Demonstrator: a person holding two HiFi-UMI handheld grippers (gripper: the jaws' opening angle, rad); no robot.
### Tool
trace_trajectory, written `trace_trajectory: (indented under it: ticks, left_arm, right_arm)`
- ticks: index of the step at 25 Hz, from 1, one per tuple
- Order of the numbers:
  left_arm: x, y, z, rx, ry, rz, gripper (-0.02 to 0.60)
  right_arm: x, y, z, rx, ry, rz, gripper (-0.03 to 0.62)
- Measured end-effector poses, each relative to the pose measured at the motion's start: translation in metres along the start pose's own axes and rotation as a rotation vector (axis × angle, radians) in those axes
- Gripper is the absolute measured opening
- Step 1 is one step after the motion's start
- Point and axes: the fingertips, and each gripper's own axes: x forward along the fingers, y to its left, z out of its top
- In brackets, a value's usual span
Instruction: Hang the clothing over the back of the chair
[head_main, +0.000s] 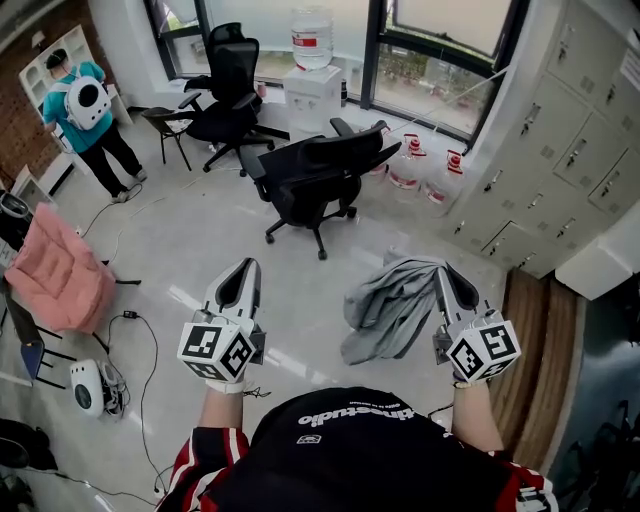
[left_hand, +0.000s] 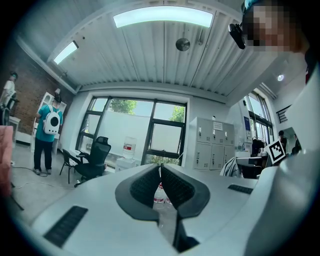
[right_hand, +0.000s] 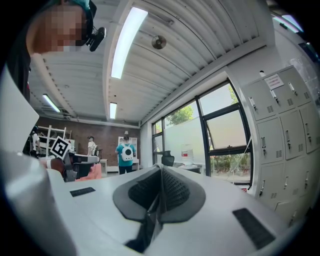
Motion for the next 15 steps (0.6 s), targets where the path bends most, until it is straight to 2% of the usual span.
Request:
trace_trajectory:
  ticks: [10,15]
  left_arm:
    - [-0.010,0.021,-0.011,0.009,0.020,-0.032,0.034]
    - [-0.001,0.025,-0.017,-0.007,0.028,-0.051,0.034]
  right_arm:
    - [0.004,0.023,-0.001,-0.006,-0.036,-0.007,0.020]
    - [0.010,0.020,-0.001,-0.007,-0.035,-0.030,0.020]
